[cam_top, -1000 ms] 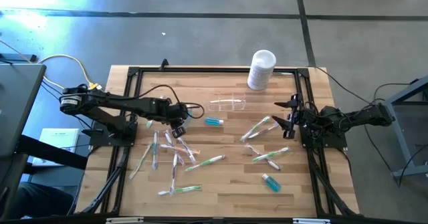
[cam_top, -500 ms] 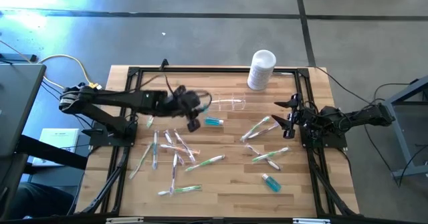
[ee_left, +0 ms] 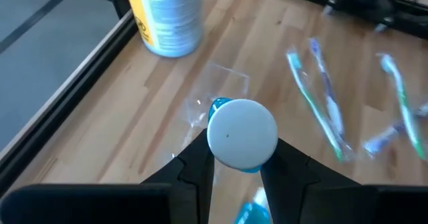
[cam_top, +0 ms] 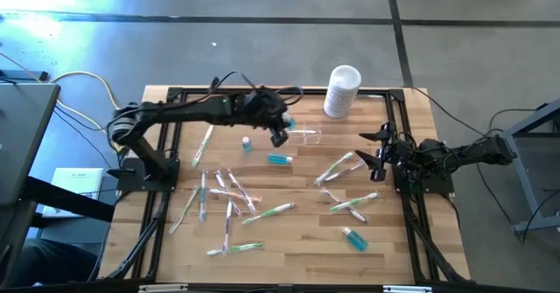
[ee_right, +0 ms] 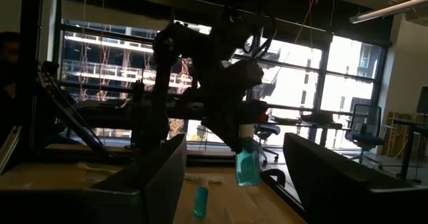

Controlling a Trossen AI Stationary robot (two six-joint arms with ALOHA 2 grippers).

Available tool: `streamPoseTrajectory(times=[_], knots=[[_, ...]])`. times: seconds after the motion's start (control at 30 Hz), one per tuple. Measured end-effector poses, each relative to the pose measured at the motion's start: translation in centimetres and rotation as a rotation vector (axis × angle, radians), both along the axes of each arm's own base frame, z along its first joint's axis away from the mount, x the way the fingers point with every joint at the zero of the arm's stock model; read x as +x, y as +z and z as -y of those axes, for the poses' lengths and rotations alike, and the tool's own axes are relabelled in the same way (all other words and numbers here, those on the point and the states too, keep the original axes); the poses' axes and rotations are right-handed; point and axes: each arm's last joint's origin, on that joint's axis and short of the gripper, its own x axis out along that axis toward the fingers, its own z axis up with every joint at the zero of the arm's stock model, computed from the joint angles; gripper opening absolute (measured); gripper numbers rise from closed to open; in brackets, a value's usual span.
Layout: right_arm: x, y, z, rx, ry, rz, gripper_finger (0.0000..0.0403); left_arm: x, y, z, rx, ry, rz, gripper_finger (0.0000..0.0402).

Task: Pick & Place toothbrushing station
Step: Put the blue mouthwash into the transparent organizer

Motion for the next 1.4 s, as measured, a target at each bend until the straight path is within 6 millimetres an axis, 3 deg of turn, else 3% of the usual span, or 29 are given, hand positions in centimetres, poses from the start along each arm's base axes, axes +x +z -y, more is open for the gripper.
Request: streamPoseTrajectory(times=[0.17, 0.4, 0.73, 1.4], knots=[[0.1, -0.2, 0.0, -0.004, -0.001, -0.019, 0.0243, 1.9, -1.4, -1.5, -0.034, 0.043, -0.039, 0.0095], [0.1, -0.3, 0.0, -0.007, -0.001, -0.034, 0.0243, 2.6, -3.7, -3.2, -0.095, 0.109, -0.094, 0.0095], [0.1, -0.4, 0.0, -0.009, -0.002, -0.048, 0.0243, 3.8, -6.8, -3.5, -0.136, 0.087, -0.166, 0.0095], [0.1, -0.5, 0.0, -0.007, -0.001, -0.051, 0.0243, 3.9, -8.1, -4.3, -0.127, 0.15, -0.207, 0.0095]])
